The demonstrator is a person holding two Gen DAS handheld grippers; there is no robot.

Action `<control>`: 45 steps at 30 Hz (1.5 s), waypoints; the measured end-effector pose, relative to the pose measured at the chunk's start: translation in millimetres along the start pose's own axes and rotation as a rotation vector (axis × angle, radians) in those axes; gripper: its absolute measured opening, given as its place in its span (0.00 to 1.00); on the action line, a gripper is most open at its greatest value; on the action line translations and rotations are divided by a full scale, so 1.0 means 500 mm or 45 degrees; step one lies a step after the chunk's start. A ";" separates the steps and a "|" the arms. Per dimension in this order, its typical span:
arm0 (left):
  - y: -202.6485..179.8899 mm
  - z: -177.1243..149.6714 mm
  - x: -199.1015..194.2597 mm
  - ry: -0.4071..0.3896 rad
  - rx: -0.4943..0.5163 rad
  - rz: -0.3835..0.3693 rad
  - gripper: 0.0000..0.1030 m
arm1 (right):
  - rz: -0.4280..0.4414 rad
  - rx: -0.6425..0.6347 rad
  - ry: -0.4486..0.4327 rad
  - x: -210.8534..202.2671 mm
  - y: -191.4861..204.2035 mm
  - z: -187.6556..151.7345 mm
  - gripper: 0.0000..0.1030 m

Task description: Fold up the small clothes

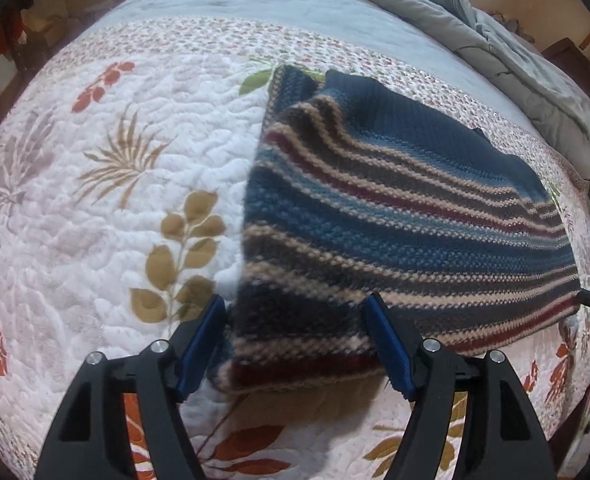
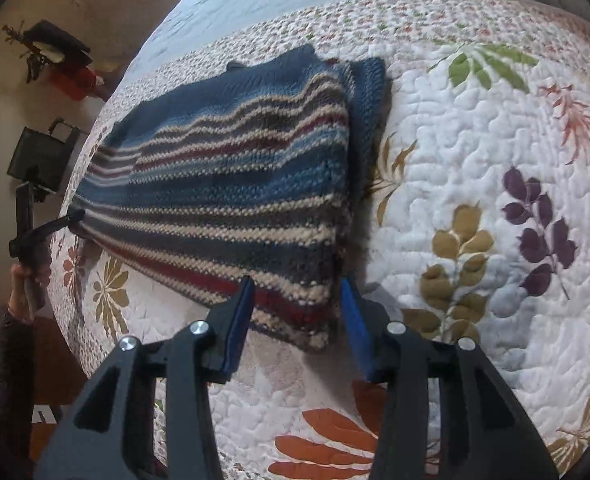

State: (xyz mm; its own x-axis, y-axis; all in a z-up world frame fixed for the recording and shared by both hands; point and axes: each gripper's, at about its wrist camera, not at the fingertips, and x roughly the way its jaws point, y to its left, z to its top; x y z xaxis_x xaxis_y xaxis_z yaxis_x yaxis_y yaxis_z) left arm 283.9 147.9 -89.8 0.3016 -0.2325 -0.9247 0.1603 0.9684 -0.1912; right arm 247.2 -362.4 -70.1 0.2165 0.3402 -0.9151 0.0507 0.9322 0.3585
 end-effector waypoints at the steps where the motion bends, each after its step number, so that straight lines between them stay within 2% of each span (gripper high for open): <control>1: -0.006 0.001 0.004 0.007 0.012 -0.006 0.72 | 0.039 0.005 0.009 0.006 0.001 -0.001 0.33; 4: -0.020 -0.002 0.004 0.004 0.059 -0.017 0.74 | 0.094 -0.012 0.035 0.015 0.006 -0.003 0.33; 5: -0.025 -0.003 -0.001 0.004 0.087 -0.071 0.74 | 0.100 -0.034 0.039 0.015 0.011 -0.005 0.28; 6: -0.027 -0.005 -0.004 -0.002 0.095 -0.085 0.72 | 0.106 -0.053 0.039 0.011 0.014 -0.009 0.12; 7: -0.031 -0.008 -0.011 -0.019 0.116 -0.100 0.69 | 0.109 -0.070 0.035 0.007 0.018 -0.012 0.09; 8: -0.036 -0.010 -0.011 -0.026 0.142 -0.085 0.49 | 0.103 -0.090 0.023 0.001 0.022 -0.015 0.09; 9: -0.038 -0.012 -0.006 -0.012 0.157 -0.046 0.19 | 0.088 -0.105 0.012 -0.003 0.024 -0.018 0.09; 10: -0.037 -0.012 0.010 0.030 0.162 0.002 0.11 | 0.056 -0.113 0.010 -0.002 0.023 -0.021 0.08; 13: -0.019 -0.015 0.047 0.078 0.113 0.012 0.12 | -0.107 -0.085 0.092 0.037 -0.005 -0.028 0.08; 16: -0.013 -0.019 0.044 0.063 0.077 -0.017 0.12 | -0.062 -0.047 0.091 0.048 -0.022 -0.036 0.08; 19: -0.010 -0.024 0.028 0.074 0.084 -0.037 0.29 | -0.044 -0.062 0.069 0.032 -0.015 -0.039 0.15; 20: -0.003 -0.022 0.018 0.079 0.067 -0.066 0.44 | -0.030 -0.045 0.064 0.025 -0.016 -0.039 0.23; 21: 0.006 -0.020 0.004 0.078 0.036 -0.120 0.58 | -0.021 -0.033 0.058 0.016 -0.017 -0.039 0.46; 23: 0.030 -0.015 -0.020 0.047 -0.002 -0.152 0.65 | -0.011 -0.013 0.005 -0.013 -0.022 -0.037 0.65; 26: 0.057 0.004 -0.046 -0.001 -0.020 -0.106 0.72 | 0.029 0.021 -0.049 -0.037 -0.035 -0.021 0.70; 28: 0.071 0.019 -0.038 0.021 -0.037 -0.107 0.79 | 0.041 0.049 -0.053 -0.036 -0.048 -0.006 0.70; 30: 0.082 0.033 -0.014 0.068 -0.062 -0.116 0.79 | 0.041 0.064 -0.022 -0.019 -0.060 0.008 0.71; 32: 0.086 0.033 0.004 0.087 -0.089 -0.182 0.79 | 0.056 0.079 0.006 0.001 -0.068 0.016 0.71; 34: 0.074 0.043 0.026 0.106 -0.120 -0.291 0.79 | 0.105 0.110 0.029 0.023 -0.075 0.019 0.71; 36: 0.061 0.047 0.048 0.131 -0.142 -0.339 0.79 | 0.155 0.122 0.054 0.043 -0.076 0.017 0.71; 40: 0.016 0.047 0.087 0.159 -0.041 -0.257 0.83 | 0.214 0.125 0.076 0.073 -0.074 0.018 0.72; 41: 0.007 0.048 0.090 0.161 -0.023 -0.243 0.83 | 0.236 0.122 0.075 0.076 -0.071 0.019 0.68; 42: -0.004 0.047 0.091 0.160 0.002 -0.230 0.82 | 0.251 0.115 0.073 0.077 -0.068 0.021 0.58; 43: -0.016 0.044 0.090 0.156 0.032 -0.215 0.81 | 0.291 0.111 0.082 0.082 -0.064 0.023 0.56; 44: -0.027 0.041 0.090 0.155 0.055 -0.200 0.70 | 0.299 0.113 0.090 0.089 -0.057 0.024 0.52; 45: -0.033 0.038 0.090 0.155 0.060 -0.185 0.61 | 0.280 0.107 0.094 0.096 -0.053 0.025 0.44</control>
State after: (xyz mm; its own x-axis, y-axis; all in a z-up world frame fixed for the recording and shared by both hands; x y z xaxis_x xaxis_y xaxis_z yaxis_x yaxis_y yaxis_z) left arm 312.6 119.7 -121.8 0.1568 -0.3541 -0.9219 0.2386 0.9194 -0.3126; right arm 268.3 -372.5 -121.2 0.1593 0.5445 -0.8235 0.0918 0.8224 0.5615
